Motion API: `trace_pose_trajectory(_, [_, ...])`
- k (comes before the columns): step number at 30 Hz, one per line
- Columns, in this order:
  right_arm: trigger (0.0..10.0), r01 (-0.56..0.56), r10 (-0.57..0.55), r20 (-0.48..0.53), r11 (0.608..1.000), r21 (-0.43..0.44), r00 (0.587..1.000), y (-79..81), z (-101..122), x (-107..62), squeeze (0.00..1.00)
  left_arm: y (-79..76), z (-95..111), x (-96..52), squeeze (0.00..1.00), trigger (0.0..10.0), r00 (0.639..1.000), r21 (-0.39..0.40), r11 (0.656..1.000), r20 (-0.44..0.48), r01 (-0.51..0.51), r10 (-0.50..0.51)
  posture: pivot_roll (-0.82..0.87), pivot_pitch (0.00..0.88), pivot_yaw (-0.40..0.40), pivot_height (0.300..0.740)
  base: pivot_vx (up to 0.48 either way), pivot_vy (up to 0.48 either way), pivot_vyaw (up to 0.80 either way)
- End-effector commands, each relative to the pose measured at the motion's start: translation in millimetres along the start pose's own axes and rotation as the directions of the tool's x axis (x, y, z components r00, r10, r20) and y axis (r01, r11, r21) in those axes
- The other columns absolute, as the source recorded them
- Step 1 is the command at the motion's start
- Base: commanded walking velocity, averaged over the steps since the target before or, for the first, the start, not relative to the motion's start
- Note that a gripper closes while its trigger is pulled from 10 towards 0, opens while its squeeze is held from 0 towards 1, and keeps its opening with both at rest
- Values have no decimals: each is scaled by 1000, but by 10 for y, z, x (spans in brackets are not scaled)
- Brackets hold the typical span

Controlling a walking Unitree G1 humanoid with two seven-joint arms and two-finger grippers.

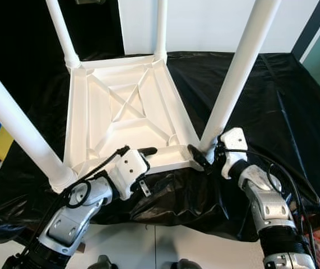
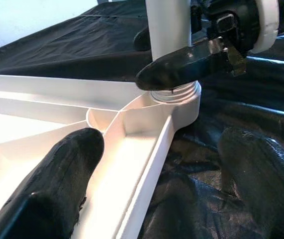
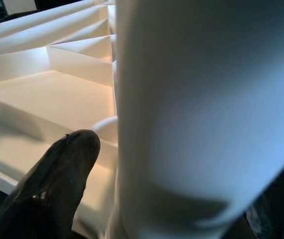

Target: Building children table

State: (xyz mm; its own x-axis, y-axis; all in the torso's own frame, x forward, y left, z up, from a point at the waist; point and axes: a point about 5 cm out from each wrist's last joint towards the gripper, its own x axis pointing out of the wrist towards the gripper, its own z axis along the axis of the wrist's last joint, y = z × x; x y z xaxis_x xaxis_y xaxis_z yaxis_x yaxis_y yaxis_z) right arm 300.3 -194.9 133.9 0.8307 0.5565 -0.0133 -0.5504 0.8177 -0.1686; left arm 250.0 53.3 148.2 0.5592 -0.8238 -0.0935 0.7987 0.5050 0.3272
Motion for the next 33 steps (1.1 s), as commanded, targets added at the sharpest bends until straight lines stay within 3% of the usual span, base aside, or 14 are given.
trace_pose_trajectory(1, [10000,-36,36,-15,999,-2,999,29,-42,26,0,-3,-15,-16,0,10000,1000,-5,1000,-15,-12,12,32,87,-36,740,0,0,0])
trace_pose_trajectory(5, [10000,-55,55,-25,998,-3,998,44,-71,57,0,-7,-19,-30,0,10000,1000,-6,1000,-19,-13,13,39,89,-32,740,0,0,0])
trace_pose_trajectory(6, [5843,-54,54,-33,999,-7,998,45,-88,62,0,-8,-21,-36,0,10000,1000,-6,1000,-20,-13,13,40,89,-31,740,0,0,0])
trace_pose_trajectory(7, [4157,-51,51,-40,999,-9,998,41,-105,62,0,-8,-22,-39,0,10000,1000,-5,1000,-21,-13,12,40,90,-31,740,0,0,0])
trace_pose_trajectory(8, [4157,-51,51,-40,999,-9,998,41,-105,62,0,-8,-22,-39,0,10000,1000,-5,1000,-21,-13,12,40,90,-31,740,0,0,0])
trace_pose_trajectory(9, [0,-49,49,-46,999,-7,998,41,-126,55,0,-5,-22,-41,0,10000,1000,-5,1000,-22,-12,12,41,90,-28,740,0,0,0])
trace_pose_trajectory(20, [0,0,0,-68,1000,1,998,28,-203,17,0,-2,-19,-31,0,10000,1000,-2,1000,-22,-4,4,30,84,-23,740,0,0,0])
trace_pose_trajectory(21, [667,7,-7,-66,1000,7,998,34,-207,12,0,-1,-16,-26,0,10000,1000,-1,1000,-20,-4,4,27,84,-24,740,0,0,0])
trace_pose_trajectory(22, [667,7,-7,-66,1000,7,998,34,-207,12,0,-1,-16,-26,0,10000,1000,-1,1000,-20,-4,4,27,84,-24,740,0,0,0])
trace_pose_trajectory(23, [9686,18,-17,-64,1000,11,998,40,-210,6,0,2,-12,-20,0,10000,1000,-2,1000,-17,-6,6,27,84,-24,740,0,0,0])
trace_pose_trajectory(33, [10000,147,-145,-61,989,22,987,106,-236,-17,0,3,-10,-14,0,10000,1000,-8,1000,-9,-21,21,17,78,-35,740,0,0,0])
